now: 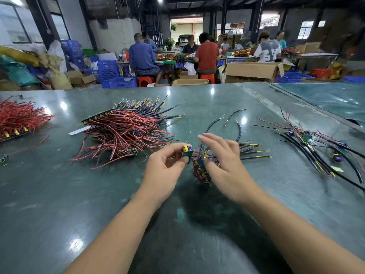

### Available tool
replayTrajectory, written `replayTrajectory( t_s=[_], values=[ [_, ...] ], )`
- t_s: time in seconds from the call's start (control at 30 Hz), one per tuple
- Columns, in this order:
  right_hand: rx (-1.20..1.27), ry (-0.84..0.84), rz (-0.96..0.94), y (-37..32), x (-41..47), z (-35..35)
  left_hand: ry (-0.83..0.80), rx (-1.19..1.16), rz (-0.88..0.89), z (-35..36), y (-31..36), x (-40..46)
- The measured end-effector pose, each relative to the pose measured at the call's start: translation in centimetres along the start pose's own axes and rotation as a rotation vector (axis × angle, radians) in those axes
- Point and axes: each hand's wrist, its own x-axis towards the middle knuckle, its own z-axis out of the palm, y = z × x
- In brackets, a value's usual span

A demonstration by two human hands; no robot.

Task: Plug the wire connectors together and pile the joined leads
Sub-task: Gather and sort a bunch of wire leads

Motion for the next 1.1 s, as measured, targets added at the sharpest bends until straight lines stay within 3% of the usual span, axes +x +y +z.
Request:
replayTrajectory(
  t_s=[0.07,0.2,0.37,0.57,0.7,0.8,0.87,1.03,1.1],
  values=[
    [-0.098,-0.003,-0.043,0.5,-0.2,0.4,-0.004,0.021,0.012,0.0,0.0,0.0],
    [-0.207,0.146,-0.061,1.1,-0.1,0.7,0.010,0.116,0.053,-0.1,-0.2,-0.1],
    [-0.256,0.117,-0.069,1.5,-0.1,0.8,0.073,0.249,0.103,-0.1,-0.2,-0.3],
    [-0.211,0.196,0.170,0.2,-0.4,-0.5,0.241,0.242,-0.005,-0.8,-0.7,0.3],
    [-0.394,-0.020,0.425,-0.8,-0.9,-0.5,0.269,0.189,-0.034,-1.2,-0.7,0.5],
    [-0.515,-0.153,0.445,-1.2,-1.3,0.1,0.254,0.081,-0.071,-1.0,-0.6,0.5],
    [-0.305,-0.194,0.449,-1.3,-1.1,0.3,0.218,-0.021,-0.091,-0.8,-0.4,0.4],
    [0.848,-0.114,0.693,-1.8,-0.1,-0.5,0.234,-0.180,-0.111,-0.4,-0.2,0.5],
    [1.171,-0.131,0.728,-1.9,-0.1,-0.5,0.218,-0.220,-0.116,-0.4,-0.2,0.4]
  ],
)
